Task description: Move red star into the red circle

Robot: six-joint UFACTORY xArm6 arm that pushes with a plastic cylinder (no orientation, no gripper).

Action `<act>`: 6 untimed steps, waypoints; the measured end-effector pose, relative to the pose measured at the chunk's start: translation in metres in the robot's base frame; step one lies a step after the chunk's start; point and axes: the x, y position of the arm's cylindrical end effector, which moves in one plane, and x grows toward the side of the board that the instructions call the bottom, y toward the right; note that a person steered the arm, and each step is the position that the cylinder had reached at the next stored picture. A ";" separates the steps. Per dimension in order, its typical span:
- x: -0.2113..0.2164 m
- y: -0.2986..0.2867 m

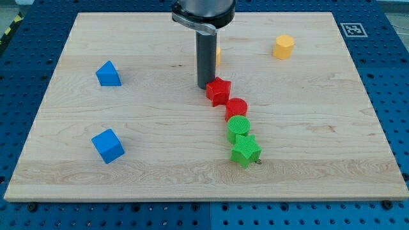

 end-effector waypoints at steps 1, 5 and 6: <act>0.000 -0.001; 0.014 -0.015; 0.015 -0.003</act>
